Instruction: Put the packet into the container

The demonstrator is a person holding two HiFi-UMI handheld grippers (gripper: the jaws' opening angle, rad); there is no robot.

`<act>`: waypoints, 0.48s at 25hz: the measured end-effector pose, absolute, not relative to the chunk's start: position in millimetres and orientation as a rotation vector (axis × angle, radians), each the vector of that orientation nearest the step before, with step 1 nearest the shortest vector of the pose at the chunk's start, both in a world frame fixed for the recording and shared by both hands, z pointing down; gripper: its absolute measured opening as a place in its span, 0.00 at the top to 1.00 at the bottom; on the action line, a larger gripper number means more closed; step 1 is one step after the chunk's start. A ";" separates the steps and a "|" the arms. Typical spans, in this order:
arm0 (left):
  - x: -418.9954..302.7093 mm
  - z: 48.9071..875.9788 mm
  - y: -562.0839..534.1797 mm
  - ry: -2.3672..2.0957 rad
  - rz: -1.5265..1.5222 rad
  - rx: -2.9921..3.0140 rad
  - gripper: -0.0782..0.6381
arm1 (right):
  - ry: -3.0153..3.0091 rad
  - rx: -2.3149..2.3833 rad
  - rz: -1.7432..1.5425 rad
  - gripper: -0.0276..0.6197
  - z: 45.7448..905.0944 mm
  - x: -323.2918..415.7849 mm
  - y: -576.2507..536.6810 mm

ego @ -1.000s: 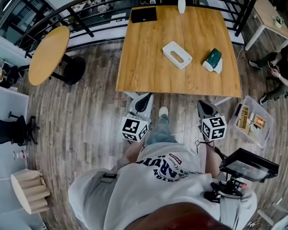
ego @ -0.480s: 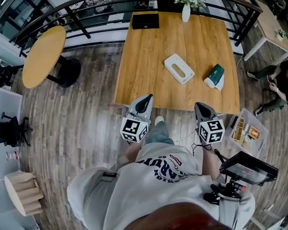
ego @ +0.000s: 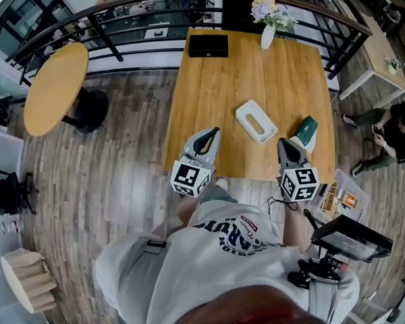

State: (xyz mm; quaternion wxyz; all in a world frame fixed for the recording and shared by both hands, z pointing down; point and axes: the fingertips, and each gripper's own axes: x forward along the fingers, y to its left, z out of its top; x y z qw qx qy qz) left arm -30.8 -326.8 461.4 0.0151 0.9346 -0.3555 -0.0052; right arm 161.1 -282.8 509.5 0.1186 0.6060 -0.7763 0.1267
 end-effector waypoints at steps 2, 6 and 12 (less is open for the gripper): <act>-31.5 461.4 -342.9 -1.092 -0.032 2.922 0.89 | -2.265 1.788 0.357 0.94 501.6 159.9 -300.7; -23.5 465.0 -368.7 -1.057 -0.064 2.954 0.89 | -2.279 1.749 0.321 0.94 490.3 151.3 -327.1; -15.7 454.2 -370.6 -1.013 -0.131 2.946 0.89 | -2.301 1.773 0.298 0.94 476.4 142.9 -340.0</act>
